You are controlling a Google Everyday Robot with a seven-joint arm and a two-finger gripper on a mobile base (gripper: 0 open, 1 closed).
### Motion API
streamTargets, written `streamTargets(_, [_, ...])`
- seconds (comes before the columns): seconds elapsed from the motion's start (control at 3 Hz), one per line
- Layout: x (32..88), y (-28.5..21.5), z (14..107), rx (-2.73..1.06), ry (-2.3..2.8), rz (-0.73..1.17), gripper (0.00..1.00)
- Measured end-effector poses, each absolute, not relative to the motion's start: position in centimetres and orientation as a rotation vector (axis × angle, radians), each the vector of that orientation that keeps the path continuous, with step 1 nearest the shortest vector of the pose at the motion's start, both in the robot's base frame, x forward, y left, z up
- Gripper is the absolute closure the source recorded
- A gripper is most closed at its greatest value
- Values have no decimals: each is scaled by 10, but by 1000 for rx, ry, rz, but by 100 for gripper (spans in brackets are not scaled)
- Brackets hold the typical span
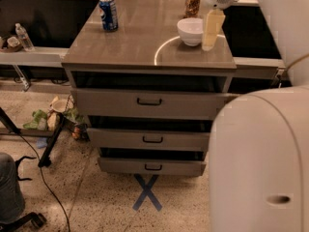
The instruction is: Move white bowl near pepsi can
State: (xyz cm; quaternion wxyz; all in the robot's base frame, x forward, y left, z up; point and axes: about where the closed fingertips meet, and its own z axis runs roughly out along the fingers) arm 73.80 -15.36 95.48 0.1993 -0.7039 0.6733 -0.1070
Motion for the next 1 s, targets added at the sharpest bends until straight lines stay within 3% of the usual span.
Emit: streamTargets(1.0, [784, -154, 911, -1941, 1954, -328, 0])
